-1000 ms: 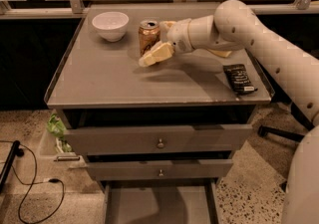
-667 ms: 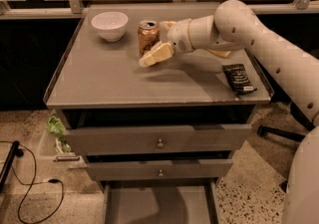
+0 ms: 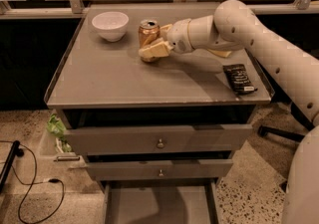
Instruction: Place orange can into bottom drawer
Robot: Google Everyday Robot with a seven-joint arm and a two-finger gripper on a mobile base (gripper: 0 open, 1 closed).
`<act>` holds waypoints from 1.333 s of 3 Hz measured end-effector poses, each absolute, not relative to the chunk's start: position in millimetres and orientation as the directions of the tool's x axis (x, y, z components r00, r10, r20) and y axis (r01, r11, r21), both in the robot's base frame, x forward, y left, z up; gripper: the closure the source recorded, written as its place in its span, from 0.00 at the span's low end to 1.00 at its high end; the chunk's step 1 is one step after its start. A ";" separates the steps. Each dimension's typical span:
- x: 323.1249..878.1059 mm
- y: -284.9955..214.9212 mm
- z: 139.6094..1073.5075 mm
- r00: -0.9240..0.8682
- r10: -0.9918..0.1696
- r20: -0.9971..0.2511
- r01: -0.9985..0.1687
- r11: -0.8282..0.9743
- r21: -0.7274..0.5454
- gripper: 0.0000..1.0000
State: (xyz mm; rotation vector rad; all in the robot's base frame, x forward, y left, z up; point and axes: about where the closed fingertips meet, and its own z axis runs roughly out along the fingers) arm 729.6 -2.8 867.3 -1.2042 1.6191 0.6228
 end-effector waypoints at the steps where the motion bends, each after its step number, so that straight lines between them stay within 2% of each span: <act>1: 729.6 -2.8 867.3 -0.022 -0.410 -0.912 -0.915 0.376 -0.146 0.65; 2: 729.6 -2.8 867.3 -0.022 -0.410 -0.912 -0.915 0.376 -0.146 0.89; 3: 727.4 -0.8 867.6 -0.019 -0.406 -0.913 -0.918 0.370 -0.146 1.00; 4: 696.9 -9.2 874.7 0.013 -0.407 -0.913 -0.918 0.357 -0.172 1.00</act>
Offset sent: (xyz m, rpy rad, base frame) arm 0.0000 0.0000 0.0000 0.0000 0.0000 0.0000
